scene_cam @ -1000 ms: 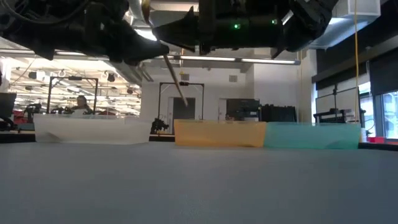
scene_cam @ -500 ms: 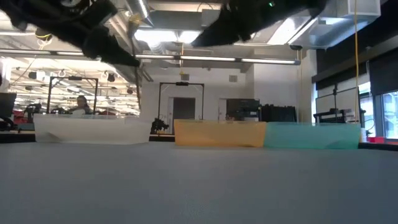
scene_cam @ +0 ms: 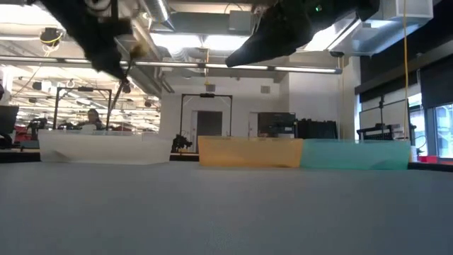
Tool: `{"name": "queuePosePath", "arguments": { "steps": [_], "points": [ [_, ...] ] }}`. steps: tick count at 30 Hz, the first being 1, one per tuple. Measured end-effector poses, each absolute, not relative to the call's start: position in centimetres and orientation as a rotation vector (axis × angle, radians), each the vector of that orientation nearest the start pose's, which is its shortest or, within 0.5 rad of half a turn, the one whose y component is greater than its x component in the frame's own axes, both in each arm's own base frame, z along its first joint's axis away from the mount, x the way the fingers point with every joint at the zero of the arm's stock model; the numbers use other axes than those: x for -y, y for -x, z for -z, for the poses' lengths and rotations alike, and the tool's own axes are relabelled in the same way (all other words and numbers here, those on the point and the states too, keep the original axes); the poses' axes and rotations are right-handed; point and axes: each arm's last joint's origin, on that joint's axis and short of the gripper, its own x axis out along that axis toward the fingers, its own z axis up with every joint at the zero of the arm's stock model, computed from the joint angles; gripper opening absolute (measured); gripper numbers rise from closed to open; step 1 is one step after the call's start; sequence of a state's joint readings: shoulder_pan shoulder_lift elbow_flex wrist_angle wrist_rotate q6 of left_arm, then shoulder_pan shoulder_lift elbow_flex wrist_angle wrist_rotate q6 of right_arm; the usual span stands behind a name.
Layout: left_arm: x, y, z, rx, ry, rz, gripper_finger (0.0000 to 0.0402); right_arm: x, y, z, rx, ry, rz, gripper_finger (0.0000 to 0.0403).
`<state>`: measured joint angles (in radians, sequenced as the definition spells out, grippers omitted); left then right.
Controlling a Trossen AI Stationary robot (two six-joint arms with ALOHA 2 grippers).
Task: Sort silverware by color (type)
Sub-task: Put the gold spoon into the white bin
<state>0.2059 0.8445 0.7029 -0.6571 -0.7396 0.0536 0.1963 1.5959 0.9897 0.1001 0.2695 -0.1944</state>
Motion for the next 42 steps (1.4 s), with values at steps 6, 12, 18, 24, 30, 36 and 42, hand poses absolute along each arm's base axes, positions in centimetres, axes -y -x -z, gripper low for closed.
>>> {"name": "queuePosePath", "arguments": {
  "steps": [6,12,18,24,30,36,42],
  "points": [
    [-7.0,-14.4,-23.6,-0.932,-0.216,-0.908,0.0024,-6.0,-34.1,-23.0,-0.503,0.308,0.023,0.0166],
    [-8.6,-14.7,-21.9,-1.046,-0.166,-0.897,0.0024,-6.0,-34.0,-23.0,-0.504,0.308,0.023,0.0166],
    [-9.8,-15.5,-19.7,-1.145,-0.007,-0.873,0.0024,-6.0,-34.0,-22.9,-0.516,0.311,0.021,0.0166],
    [-10.8,-16.1,-17.9,-1.248,0.056,-0.838,0.0025,-6.0,-34.0,-22.7,-0.527,0.306,0.022,0.0166],
    [-11.3,-16.2,-16.9,-1.299,0.081,-0.836,0.0042,-6.0,-34.1,-22.6,-0.529,0.305,0.022,0.0166],
    [-11.3,-16.1,-16.9,-1.303,0.08,-0.839,0.0079,-6.0,-34.0,-22.6,-0.534,0.301,0.023,0.0166],
    [-11.2,-17.0,-18.6,-1.27,0.086,-0.811,0.0109,-6.0,-34.0,-22.6,-0.536,0.3,0.023,0.0166]
  ]
}}
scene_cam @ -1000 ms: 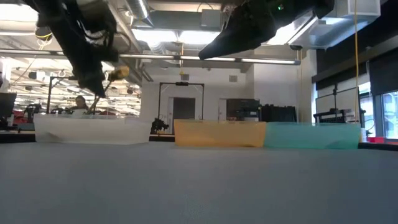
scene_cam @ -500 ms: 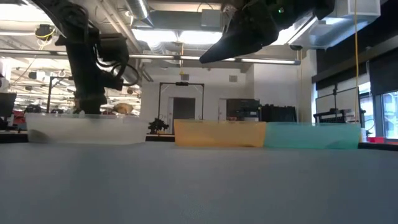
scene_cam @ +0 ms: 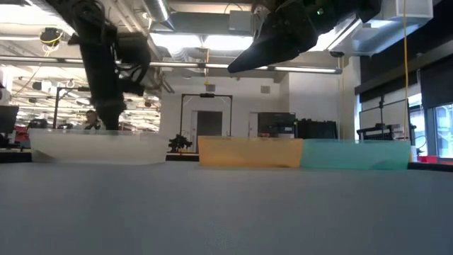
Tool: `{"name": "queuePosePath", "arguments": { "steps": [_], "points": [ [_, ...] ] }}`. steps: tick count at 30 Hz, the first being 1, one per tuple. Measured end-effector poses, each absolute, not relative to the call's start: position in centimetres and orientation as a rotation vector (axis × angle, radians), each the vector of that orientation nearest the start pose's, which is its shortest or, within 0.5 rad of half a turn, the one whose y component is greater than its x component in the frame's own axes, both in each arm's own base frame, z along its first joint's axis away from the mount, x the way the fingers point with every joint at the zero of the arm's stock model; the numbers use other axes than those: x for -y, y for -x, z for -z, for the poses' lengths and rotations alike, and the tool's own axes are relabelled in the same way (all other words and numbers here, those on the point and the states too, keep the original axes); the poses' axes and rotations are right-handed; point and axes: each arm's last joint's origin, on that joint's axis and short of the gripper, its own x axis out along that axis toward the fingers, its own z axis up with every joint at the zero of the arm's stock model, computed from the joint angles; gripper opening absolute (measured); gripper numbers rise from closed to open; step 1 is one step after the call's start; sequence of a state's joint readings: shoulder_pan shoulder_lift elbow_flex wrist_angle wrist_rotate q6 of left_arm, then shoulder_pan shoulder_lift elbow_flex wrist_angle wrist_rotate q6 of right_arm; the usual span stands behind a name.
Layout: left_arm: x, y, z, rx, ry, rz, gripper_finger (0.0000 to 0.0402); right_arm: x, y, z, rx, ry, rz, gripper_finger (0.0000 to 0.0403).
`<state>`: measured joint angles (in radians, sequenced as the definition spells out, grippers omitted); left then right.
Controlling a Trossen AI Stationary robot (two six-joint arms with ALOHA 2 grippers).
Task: Sort silverware by color (type)
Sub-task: Put the gold spoon into the white bin
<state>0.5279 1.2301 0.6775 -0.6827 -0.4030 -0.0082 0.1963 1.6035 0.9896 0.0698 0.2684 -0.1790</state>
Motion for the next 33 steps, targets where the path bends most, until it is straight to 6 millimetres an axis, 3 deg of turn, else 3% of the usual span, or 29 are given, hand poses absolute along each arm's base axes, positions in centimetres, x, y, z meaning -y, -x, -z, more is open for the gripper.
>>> {"name": "queuePosePath", "arguments": {
  "steps": [8,15,20,27,33],
  "points": [
    [-8.2,-20.1,-23.7,-1.128,0.04,-0.714,0.0104,-6.1,-33.9,-22.4,-0.55,0.248,-0.003,0.0166],
    [-1.8,-22.5,-26.4,-0.983,0.041,-0.514,0.0104,-8.7,-33.5,-22.4,-0.539,0.19,-0.159,0.0166],
    [3.5,-22.3,-26.3,-0.941,0.106,-0.393,0.0104,-11.0,-32.8,-22.5,-0.526,0.207,-0.233,0.0166],
    [10.5,-20.3,-25.8,-0.925,0.276,-0.278,0.0104,-12.6,-32.2,-22.5,-0.523,0.209,-0.277,0.0166],
    [15.8,-18.3,-23.7,-1.143,0.579,-0.222,0.0104,-13.8,-31.6,-22.4,-0.534,0.198,-0.306,0.0166]
  ]
}}
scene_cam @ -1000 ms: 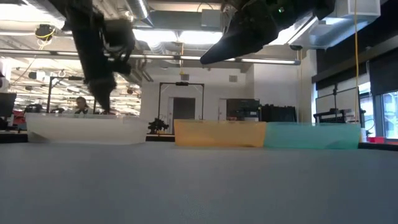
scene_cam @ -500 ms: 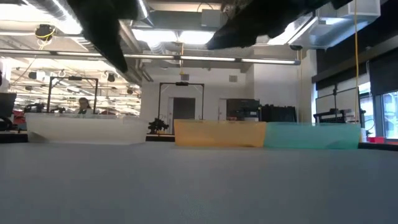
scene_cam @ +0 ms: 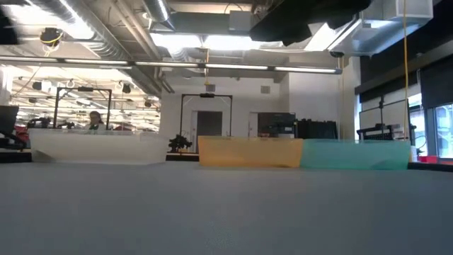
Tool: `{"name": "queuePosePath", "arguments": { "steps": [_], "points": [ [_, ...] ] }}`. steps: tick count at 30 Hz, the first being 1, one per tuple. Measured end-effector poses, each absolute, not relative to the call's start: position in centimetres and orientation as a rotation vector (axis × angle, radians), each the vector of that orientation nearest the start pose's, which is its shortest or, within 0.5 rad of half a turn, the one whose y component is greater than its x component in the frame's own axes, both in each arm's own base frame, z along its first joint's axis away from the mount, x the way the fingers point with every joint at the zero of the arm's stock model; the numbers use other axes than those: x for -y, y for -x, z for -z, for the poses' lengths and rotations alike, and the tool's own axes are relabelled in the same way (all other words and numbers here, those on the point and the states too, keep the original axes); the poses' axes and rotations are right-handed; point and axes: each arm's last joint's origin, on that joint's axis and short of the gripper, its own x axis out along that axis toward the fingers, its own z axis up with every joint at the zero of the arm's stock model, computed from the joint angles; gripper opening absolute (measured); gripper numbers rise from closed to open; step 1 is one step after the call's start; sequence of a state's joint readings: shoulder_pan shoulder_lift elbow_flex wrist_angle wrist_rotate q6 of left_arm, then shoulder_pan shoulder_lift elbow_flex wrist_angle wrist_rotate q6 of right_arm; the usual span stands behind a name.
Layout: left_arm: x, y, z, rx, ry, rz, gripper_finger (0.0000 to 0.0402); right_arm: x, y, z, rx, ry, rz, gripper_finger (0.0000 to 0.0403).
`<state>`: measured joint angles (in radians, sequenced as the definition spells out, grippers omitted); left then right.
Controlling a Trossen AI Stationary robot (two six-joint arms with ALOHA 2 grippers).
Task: Sort silverware by color (type)
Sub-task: Put the gold spoon into the white bin
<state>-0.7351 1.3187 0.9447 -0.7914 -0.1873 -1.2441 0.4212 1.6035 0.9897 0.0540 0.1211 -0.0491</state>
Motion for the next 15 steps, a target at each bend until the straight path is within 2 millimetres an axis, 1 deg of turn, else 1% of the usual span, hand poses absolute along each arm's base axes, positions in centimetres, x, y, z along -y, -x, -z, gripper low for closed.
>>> {"name": "queuePosePath", "arguments": {
  "steps": [3,7,10,12,15],
  "points": [
    [17.9,-17.6,-22.1,-1.271,0.673,-0.277,0.0104,-14.2,-31.5,-22.4,-0.533,0.202,-0.319,0.0166],
    [19.9,-16.9,-19.9,-1.404,0.76,-0.401,0.0104,-14.2,-31.4,-22.3,-0.545,0.169,-0.318,0.0166],
    [21.0,-16.3,-18.3,-1.498,0.81,-0.507,0.0104,-14.2,-31.4,-22.2,-0.55,0.15,-0.312,0.0166],
    [21.6,-16.0,-17.3,-1.528,0.815,-0.577,0.0104,-14.3,-31.2,-21.9,-0.561,0.152,-0.316,0.0166],
    [22.4,-15.8,-16.0,-1.581,0.835,-0.632,0.0104,-14.3,-30.9,-21.4,-0.574,0.153,-0.318,0.0166]
  ]
}}
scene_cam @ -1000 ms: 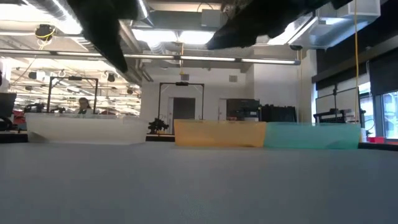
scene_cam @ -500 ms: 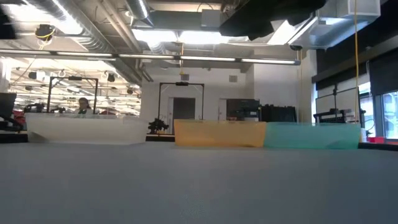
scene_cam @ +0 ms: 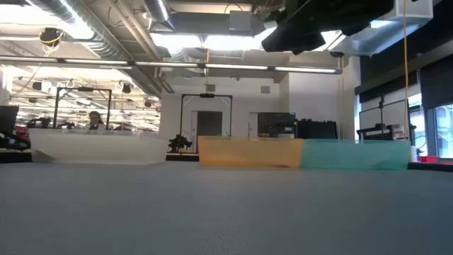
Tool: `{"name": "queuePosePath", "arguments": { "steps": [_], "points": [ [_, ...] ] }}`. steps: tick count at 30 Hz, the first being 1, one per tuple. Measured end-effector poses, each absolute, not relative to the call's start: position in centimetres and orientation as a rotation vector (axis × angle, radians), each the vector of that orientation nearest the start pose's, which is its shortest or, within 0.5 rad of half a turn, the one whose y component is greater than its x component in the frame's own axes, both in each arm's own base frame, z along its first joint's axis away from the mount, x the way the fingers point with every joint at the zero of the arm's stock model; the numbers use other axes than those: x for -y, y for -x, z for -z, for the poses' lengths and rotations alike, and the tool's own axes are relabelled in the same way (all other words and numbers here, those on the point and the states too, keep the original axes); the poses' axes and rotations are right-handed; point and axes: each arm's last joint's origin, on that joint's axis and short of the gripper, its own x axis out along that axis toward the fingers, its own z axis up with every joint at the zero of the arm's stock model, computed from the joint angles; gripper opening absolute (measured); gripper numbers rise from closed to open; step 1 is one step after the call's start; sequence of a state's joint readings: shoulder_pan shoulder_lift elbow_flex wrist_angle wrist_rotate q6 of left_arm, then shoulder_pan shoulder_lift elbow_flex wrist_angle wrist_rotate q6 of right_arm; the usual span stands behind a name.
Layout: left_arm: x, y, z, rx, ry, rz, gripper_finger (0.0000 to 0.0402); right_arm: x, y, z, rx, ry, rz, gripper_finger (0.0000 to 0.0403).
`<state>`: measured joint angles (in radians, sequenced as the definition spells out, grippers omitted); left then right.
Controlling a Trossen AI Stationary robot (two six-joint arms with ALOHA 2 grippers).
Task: Sort silverware by color (type)
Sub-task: Put the gold spoon into the white bin
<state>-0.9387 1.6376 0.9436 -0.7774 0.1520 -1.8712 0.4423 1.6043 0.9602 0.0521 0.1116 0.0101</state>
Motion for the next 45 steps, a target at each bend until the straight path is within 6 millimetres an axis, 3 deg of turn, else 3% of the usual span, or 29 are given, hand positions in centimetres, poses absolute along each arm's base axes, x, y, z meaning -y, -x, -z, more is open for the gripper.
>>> {"name": "queuePosePath", "arguments": {
  "steps": [7,13,23,30,39,45],
  "points": [
    [22.8,-15.8,-14.5,-1.617,0.83,-0.716,0.0104,-14.6,-30.4,-20.8,-0.593,0.132,-0.312,0.0166],
    [23.1,-16.0,-13.8,-1.629,0.805,-0.68,0.0097,-14.9,-30.2,-20.6,-0.6,0.115,-0.316,0.0166],
    [23.3,-16.2,-13.8,-1.624,0.724,-0.563,0.0013,-15.0,-30.2,-20.6,-0.6,0.116,-0.318,0.0166],
    [23.4,-16.4,-13.9,-1.629,0.673,-0.505,0.0025,-15.0,-30.2,-20.6,-0.602,0.11,-0.319,0.0166],
    [24.8,-19.1,-17.4,-1.501,0.565,-0.299,0.0028,-15.1,-30.1,-20.5,-0.618,0.097,-0.344,0.0166],
    [24.1,-21.8,-20.6,-1.369,0.365,-0.201,0.0028,-15.1,-30.0,-20.5,-0.621,0.089,-0.374,0.0166]
  ]
}}
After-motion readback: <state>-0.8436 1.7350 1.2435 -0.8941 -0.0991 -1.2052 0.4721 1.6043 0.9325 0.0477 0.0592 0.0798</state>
